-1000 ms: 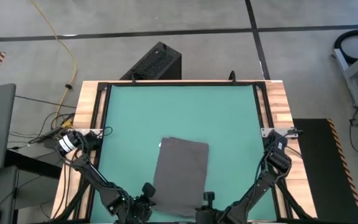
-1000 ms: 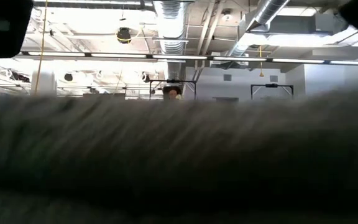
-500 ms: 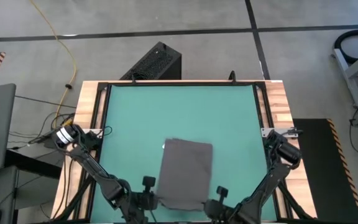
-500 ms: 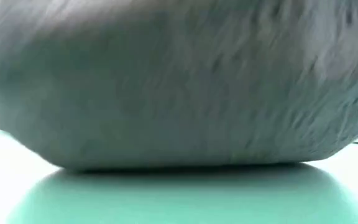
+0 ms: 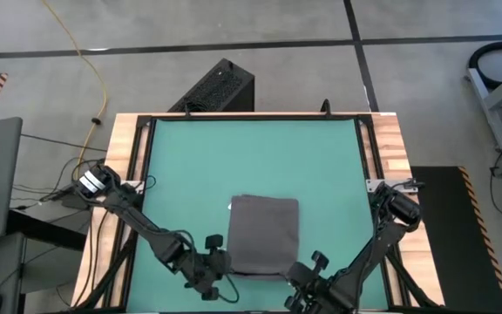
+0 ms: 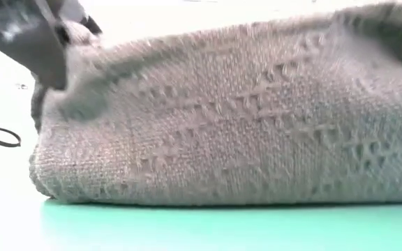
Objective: Roll towel
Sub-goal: Roll the gray towel
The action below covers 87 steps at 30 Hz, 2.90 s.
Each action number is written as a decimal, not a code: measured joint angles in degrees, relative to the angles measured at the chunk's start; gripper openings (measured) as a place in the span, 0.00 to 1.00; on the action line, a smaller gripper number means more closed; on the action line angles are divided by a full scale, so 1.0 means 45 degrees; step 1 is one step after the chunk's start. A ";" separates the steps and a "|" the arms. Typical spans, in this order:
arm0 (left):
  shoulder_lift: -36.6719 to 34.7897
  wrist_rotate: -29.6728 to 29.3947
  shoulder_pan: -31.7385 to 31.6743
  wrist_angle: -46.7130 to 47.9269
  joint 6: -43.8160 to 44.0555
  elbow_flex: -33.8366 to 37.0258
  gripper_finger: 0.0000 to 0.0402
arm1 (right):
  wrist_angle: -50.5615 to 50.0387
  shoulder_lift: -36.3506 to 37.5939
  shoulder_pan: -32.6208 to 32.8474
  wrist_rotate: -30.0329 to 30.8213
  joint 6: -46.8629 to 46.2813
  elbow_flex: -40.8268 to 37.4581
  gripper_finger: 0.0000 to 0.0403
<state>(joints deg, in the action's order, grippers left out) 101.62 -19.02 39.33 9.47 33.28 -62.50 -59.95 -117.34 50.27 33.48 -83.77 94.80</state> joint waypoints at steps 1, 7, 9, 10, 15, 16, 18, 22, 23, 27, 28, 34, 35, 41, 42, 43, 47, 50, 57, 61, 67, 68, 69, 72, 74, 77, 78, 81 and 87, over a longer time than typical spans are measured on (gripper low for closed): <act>0.0000 0.0024 -0.0081 -0.0035 -0.0001 0.0084 0.00 | -0.0004 0.0004 -0.0065 -0.0046 -0.0025 -0.0132 0.04; 0.0000 0.0238 -0.0458 -0.0744 -0.0016 0.0681 0.00 | 0.0255 -0.0005 -0.0418 -0.0978 -0.0602 -0.1404 0.04; 0.0005 0.0519 -0.0571 -0.0922 -0.0046 0.0911 0.00 | 0.0726 -0.0005 -0.0470 -0.0991 -0.0626 -0.1804 0.04; 0.0005 0.0595 -0.0625 -0.1022 0.0069 0.1027 0.00 | 0.0883 -0.0005 -0.0477 -0.1026 -0.0627 -0.1928 0.04; 0.0005 0.1028 -0.0774 -0.1976 0.0615 0.1869 0.00 | 0.2436 0.0000 -0.0472 -0.1451 -0.0360 -0.2780 0.04; 0.0005 0.1005 -0.0809 -0.2197 0.0644 0.2032 0.00 | 0.2534 0.0000 -0.0475 -0.1501 -0.0358 -0.2925 0.03; 0.0005 0.0923 -0.0950 -0.2594 0.0738 0.2398 0.00 | 0.2930 0.0019 -0.0565 -0.1522 -0.0393 -0.3247 0.03; 0.0005 0.1168 -0.1293 -0.3447 0.1015 0.3066 0.00 | 0.3237 0.0044 -0.0642 -0.1636 -0.0323 -0.3588 0.03; 0.0005 0.1228 -0.1351 -0.3633 0.1148 0.3210 0.00 | 0.3241 0.0044 -0.0642 -0.1644 -0.0307 -0.3606 0.03; 0.0005 0.1455 -0.1462 -0.3911 0.1247 0.3448 0.00 | 0.3170 0.0058 -0.0443 -0.0863 0.0079 -0.3557 0.11; 0.0005 0.1567 -0.1462 -0.3924 0.1247 0.3448 0.00 | 0.3014 0.0064 -0.0379 -0.0699 0.0377 -0.3479 0.14; 0.0000 0.1899 -0.1448 -0.3919 0.1184 0.3458 0.00 | 0.1082 0.0388 -0.0143 -0.0426 0.0813 -0.2754 0.26; 0.0000 0.1899 -0.1448 -0.3926 0.1184 0.3458 0.00 | 0.0742 0.0393 -0.0086 -0.0292 0.0982 -0.2617 0.28; 0.0000 0.1873 -0.1448 -0.4095 0.1093 0.3458 0.00 | -0.0509 0.0404 0.0385 0.1705 0.1775 -0.1643 0.36; 0.0000 0.1864 -0.1448 -0.4100 0.1093 0.3458 0.00 | -0.0255 0.0398 0.0458 0.2155 0.2190 -0.1451 0.36; 0.0000 0.1863 -0.1448 -0.4099 0.1091 0.3458 0.00 | 0.0023 0.0404 0.0478 0.2617 0.2653 -0.1306 0.36; 0.0000 0.1944 -0.1448 -0.4288 0.1030 0.3458 0.00 | 0.1158 0.0422 0.0280 0.3883 0.4437 -0.1378 0.29; 0.0005 0.2180 -0.1457 -0.4415 0.0761 0.3463 0.00 | 0.1556 0.0399 -0.0134 0.4627 0.4920 -0.1857 0.24; 0.0005 0.2210 -0.1452 -0.4429 0.0863 0.3463 0.00 | 0.3669 0.0393 -0.0719 0.4955 0.5729 -0.2582 0.16; 0.0005 0.2199 -0.1453 -0.4434 0.0864 0.3463 0.00 | 0.4513 0.0393 -0.0489 0.4970 0.6159 -0.2765 0.13; 0.0010 0.2282 -0.1482 -0.4540 0.0893 0.3463 0.00 | 0.4998 0.0393 -0.0543 0.4624 0.5373 -0.3757 0.11; 0.0010 0.2307 -0.1482 -0.4540 0.0910 0.3463 0.00 | 0.5448 0.0392 -0.0550 0.4593 0.5338 -0.4054 0.10; 0.0010 0.2364 -0.1486 -0.4541 0.0923 0.3463 0.00 | 0.5975 0.0389 -0.0555 0.4568 0.5330 -0.4329 0.10; 0.0010 0.2501 -0.1486 -0.4575 0.0960 0.3463 0.00 | 0.7423 0.0389 -0.0535 0.4279 0.5436 -0.4983 0.08; 0.0010 0.2519 -0.1486 -0.4578 0.0931 0.3459 0.00 | 0.7838 0.0389 -0.0527 0.3870 0.5594 -0.5218 0.06; -0.0100 0.2530 -0.1471 -0.4511 0.0292 0.3360 0.02 | 0.7946 0.0393 -0.0533 0.3299 0.5378 -0.5477 0.05; -0.0183 0.2522 -0.1444 -0.4483 0.0103 0.3274 0.03 | 0.7938 0.0393 -0.0535 0.3160 0.5234 -0.5585 0.05; -0.0478 0.2301 -0.1311 -0.4522 -0.0250 0.2984 0.10 | 0.7900 0.0393 -0.0550 0.2915 0.4973 -0.5810 0.05; -0.0861 0.2309 -0.0935 -0.3291 -0.0964 0.2474 0.26 | 0.7997 0.0393 -0.0550 0.2633 0.4946 -0.6001 0.06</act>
<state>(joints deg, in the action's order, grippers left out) 97.75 -8.64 35.12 -5.34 28.94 -51.37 -23.96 -115.57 47.79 45.33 -61.51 67.79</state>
